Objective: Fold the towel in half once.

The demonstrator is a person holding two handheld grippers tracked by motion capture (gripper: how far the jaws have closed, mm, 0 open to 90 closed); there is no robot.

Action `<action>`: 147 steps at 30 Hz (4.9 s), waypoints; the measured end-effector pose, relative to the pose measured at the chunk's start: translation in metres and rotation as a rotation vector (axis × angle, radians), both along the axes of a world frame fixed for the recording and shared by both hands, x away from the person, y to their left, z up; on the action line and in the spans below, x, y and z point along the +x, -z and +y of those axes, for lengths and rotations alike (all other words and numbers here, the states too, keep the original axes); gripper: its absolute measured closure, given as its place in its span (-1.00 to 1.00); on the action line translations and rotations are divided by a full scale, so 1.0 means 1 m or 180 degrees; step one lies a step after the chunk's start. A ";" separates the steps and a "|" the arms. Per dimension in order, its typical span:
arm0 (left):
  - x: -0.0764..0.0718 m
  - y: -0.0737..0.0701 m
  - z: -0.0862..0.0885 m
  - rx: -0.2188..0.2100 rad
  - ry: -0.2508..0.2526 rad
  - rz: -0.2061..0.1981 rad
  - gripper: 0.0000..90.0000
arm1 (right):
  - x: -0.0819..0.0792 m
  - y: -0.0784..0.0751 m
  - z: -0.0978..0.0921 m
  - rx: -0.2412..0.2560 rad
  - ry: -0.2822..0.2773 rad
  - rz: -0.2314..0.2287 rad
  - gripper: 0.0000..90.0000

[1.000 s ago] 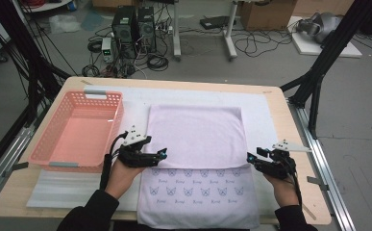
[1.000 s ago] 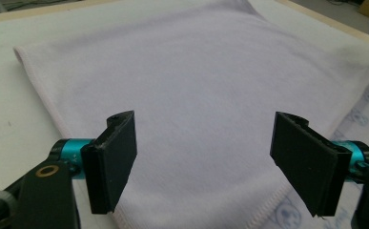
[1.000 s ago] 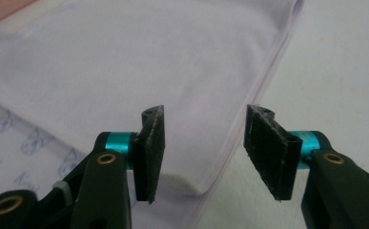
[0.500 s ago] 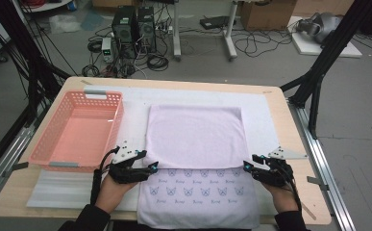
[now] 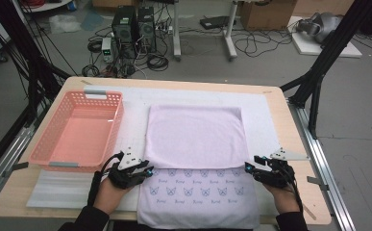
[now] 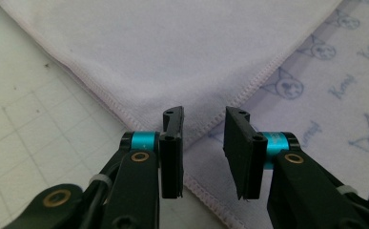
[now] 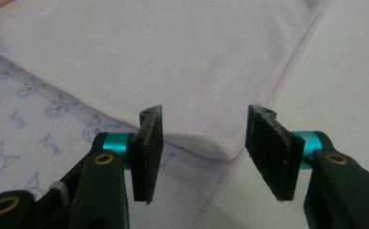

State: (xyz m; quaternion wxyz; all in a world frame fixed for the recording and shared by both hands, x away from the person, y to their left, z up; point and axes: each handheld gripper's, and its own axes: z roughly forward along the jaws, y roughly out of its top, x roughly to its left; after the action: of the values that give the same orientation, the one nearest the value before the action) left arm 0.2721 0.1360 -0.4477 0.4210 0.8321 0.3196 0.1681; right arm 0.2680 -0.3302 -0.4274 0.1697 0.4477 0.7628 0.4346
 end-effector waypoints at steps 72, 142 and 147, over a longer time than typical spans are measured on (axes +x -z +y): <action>0.000 -0.011 0.001 -0.0250 0.0017 0.0058 0.90 | 0.009 0.010 0.007 -0.0263 -0.0254 -0.0049 0.13; -0.087 -0.026 0.024 -0.0883 0.0195 0.0239 0.91 | -0.087 -0.012 0.001 -0.0235 -0.0743 -0.0101 0.92; -0.101 -0.029 0.023 -0.0869 0.0338 0.0314 0.91 | -0.103 -0.016 -0.006 -0.0269 -0.0864 -0.0076 0.92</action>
State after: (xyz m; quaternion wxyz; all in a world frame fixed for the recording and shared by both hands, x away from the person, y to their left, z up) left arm 0.1713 0.1588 -0.4186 0.5224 0.7900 0.3153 0.0595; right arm 0.1651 -0.3359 -0.4111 0.1372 0.3276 0.8319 0.4263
